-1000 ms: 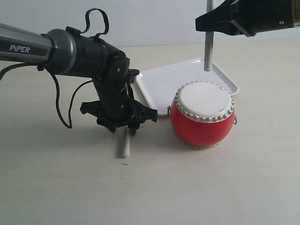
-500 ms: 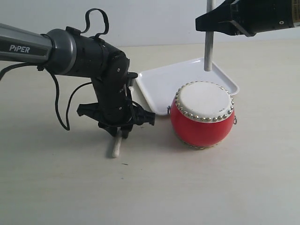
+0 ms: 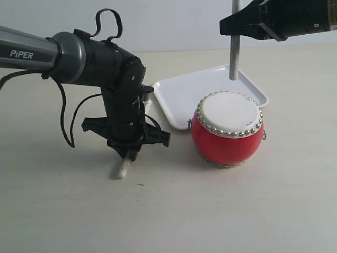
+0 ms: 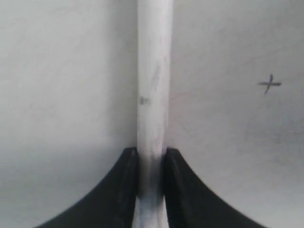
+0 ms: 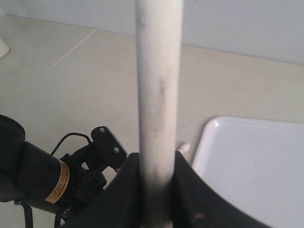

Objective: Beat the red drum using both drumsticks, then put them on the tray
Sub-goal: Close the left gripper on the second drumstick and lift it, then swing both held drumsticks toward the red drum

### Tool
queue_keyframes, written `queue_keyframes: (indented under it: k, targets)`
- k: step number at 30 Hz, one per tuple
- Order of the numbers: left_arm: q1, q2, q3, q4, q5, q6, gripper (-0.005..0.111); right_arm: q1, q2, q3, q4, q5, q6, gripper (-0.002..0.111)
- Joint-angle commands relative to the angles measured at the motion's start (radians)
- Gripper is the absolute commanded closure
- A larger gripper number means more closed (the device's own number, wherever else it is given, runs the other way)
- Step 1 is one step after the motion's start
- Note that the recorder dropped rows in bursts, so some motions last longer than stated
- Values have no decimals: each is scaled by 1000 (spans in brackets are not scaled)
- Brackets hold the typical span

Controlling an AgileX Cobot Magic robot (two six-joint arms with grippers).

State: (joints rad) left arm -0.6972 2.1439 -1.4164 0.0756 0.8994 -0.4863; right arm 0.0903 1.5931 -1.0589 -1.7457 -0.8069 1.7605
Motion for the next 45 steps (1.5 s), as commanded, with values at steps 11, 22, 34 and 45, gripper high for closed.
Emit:
queue_keyframes:
  k: [11, 22, 34, 45]
  targets:
    - [-3, -232, 53, 196, 20, 41, 107, -5, -10, 8, 1, -1, 88, 108]
    - [-1, -473, 305, 258, -174, 86, 107, 25, -12, -5, 1, 671, -222, 108]
    - [-1, -473, 305, 258, -313, 88, 107, 27, 0, 42, 1, 861, -608, 108]
    - [-6, -473, 305, 218, -276, 174, 107, 27, 2, -24, 1284, 1520, -1831, 108]
